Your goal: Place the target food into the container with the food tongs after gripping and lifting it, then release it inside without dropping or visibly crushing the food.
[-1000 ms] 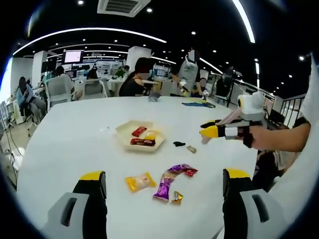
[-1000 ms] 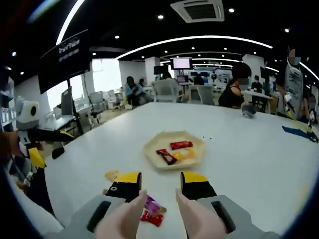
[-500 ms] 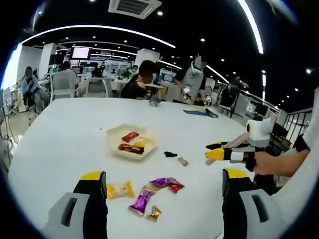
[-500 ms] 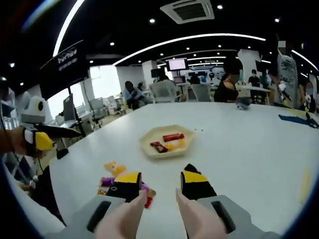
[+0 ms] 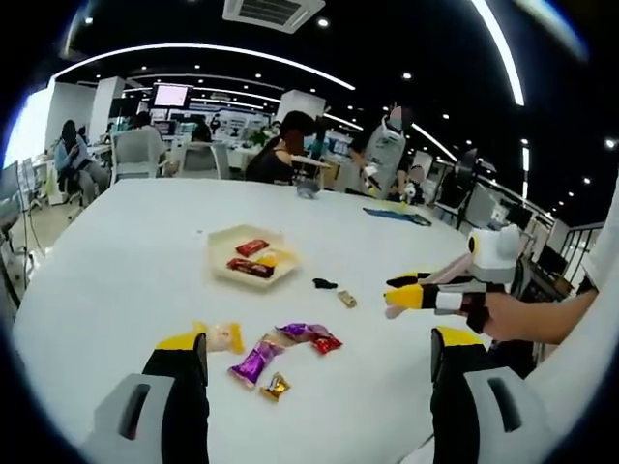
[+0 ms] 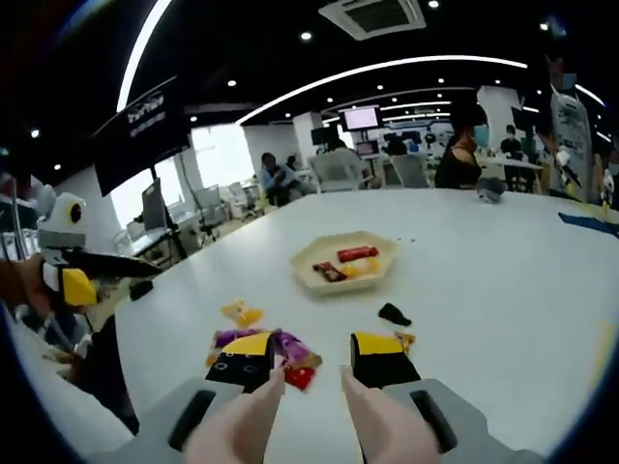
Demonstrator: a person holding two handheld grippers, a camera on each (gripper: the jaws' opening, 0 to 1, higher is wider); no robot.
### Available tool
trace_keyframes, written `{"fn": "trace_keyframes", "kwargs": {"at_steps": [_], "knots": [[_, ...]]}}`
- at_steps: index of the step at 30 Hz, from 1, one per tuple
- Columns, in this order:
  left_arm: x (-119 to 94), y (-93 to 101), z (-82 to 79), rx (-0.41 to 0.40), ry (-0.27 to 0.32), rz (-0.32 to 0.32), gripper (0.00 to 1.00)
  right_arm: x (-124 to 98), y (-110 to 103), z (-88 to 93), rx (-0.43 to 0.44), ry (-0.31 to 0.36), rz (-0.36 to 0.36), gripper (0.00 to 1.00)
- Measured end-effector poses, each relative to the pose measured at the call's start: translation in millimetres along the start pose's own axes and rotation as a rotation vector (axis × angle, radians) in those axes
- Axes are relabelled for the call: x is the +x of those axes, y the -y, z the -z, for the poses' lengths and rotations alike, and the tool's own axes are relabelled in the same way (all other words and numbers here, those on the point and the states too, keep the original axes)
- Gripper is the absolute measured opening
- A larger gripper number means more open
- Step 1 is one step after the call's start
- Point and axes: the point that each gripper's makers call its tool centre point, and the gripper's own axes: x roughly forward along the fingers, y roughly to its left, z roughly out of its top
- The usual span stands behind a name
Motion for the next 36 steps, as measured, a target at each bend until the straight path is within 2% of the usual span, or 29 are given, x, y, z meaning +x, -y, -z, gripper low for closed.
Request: {"fn": "trace_keyframes", "kwargs": {"at_steps": [6, 13, 18, 20, 27, 29, 31, 36], "knots": [[-1.8, -2.6, 8.8, -0.005, -0.014, -0.005, 0.96, 6.0, -3.8, 0.9, -0.018, -0.013, -0.002, 0.31], [-1.7, -24.1, 12.5, 0.048, -0.033, -0.024, 0.96, 13.6, -2.0, 2.0, -0.018, -0.035, 0.021, 0.31], [3.3, -39.0, 11.0, 0.067, -0.035, -0.012, 0.97, 18.3, -2.4, 0.2, -0.027, -0.053, 0.038, 0.31], [7.3, -47.7, 12.0, 0.083, -0.059, 0.005, 0.97, 20.8, -1.3, -6.1, -0.041, -0.066, 0.071, 0.31], [15.3, -65.6, 25.6, 0.23, -0.158, 0.06, 0.97, 22.7, -1.1, -20.5, -0.037, -0.062, 0.112, 0.31], [19.5, -69.0, 23.7, 0.266, -0.154, 0.089, 0.97, 21.6, 2.9, -21.1, -0.042, -0.068, 0.134, 0.31], [24.5, -74.1, 25.5, 0.302, -0.178, 0.133, 0.97, 15.5, 3.4, -21.4, -0.033, -0.068, 0.167, 0.31], [34.4, -80.3, 22.5, 0.307, -0.173, 0.197, 0.97, 5.5, 0.2, -14.6, -0.037, -0.078, 0.206, 0.31]]}}
